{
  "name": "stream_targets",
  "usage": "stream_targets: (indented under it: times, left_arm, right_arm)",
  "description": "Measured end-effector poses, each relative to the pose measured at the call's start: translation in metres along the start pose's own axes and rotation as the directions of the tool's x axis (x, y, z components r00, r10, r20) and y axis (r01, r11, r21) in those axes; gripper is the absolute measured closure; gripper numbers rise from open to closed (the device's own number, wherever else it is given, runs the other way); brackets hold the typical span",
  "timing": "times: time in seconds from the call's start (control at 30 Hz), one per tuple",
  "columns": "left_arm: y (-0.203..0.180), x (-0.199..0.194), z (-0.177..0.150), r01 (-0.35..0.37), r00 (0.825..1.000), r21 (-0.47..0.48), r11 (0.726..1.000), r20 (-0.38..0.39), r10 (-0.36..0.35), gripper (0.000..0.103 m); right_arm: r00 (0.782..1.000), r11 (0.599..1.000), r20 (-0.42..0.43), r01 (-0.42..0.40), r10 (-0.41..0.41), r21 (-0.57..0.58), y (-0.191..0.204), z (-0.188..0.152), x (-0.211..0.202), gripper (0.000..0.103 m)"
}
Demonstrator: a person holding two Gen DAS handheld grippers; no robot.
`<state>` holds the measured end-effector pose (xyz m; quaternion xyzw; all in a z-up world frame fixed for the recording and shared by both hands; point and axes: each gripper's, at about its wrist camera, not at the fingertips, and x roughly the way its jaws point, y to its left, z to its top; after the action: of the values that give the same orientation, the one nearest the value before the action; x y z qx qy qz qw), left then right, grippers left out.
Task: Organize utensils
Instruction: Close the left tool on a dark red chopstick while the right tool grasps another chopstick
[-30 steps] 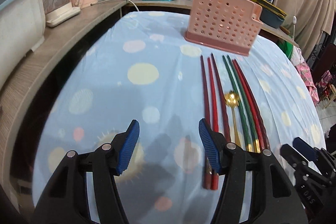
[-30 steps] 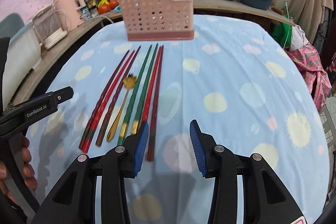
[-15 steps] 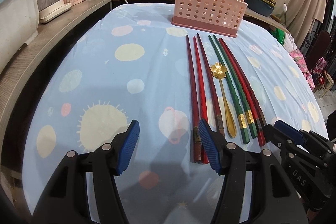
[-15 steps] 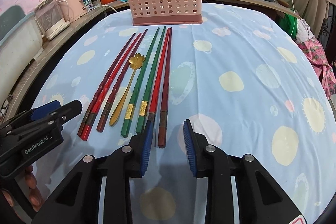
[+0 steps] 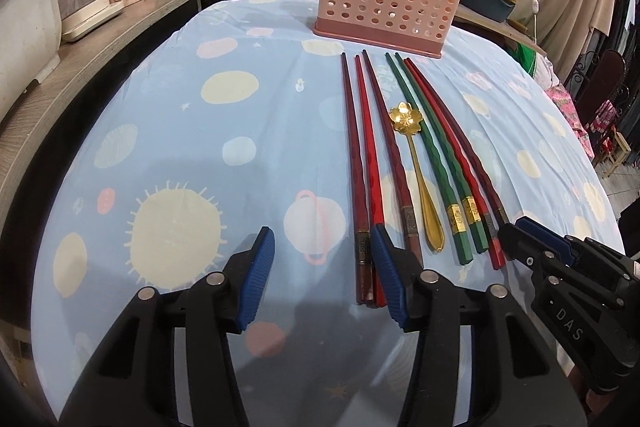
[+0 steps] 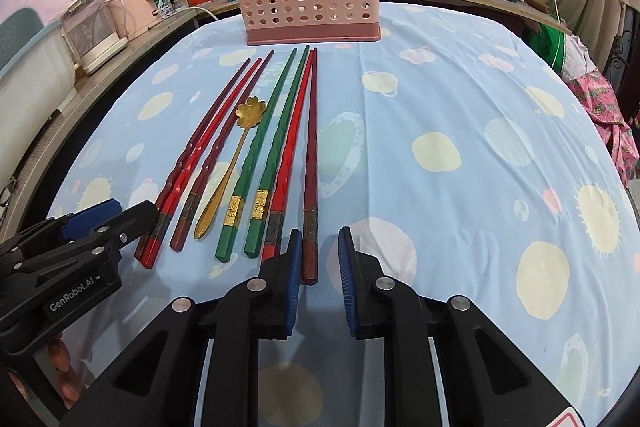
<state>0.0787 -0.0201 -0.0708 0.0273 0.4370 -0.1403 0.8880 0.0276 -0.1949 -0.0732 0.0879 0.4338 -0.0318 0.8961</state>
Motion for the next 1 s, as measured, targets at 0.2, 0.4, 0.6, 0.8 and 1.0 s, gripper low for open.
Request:
stream_targets:
  times: [0.2,0.4,0.6,0.8,1.0]
  left_arm:
    - [0.001,0.002,-0.002,-0.004,1.000,0.004,1.000,-0.003,0.004,0.069]
    - [0.005,0.000,-0.002,-0.007,1.000,-0.002,1.000,0.002,0.007,0.078]
    - [0.010,-0.001,-0.002,0.011,1.000,-0.011,1.000,0.005,-0.011,0.093]
    - [0.013,-0.007,-0.002,0.032,0.999,-0.022,0.999,0.010,-0.032,0.095]
    - [0.018,-0.026,0.005,0.040,0.998,-0.034,0.999,0.043,-0.038,0.096]
  right_arm:
    - [1.000,1.000,0.002,0.000,0.000,0.000,0.000,0.000,0.000,0.086]
    - [1.000,1.000,0.005,0.000,0.000,0.002,-0.001,-0.001,-0.001,0.087]
    - [1.000,1.000,0.009,0.003,-0.003,0.006,-0.002,-0.001,-0.002,0.093]
    - [1.000,1.000,0.014,-0.006,0.006,0.017,-0.006,-0.002,-0.007,0.096]
    - [0.998,1.000,0.060,-0.014,0.012,0.021,-0.007,0.005,-0.026,0.096]
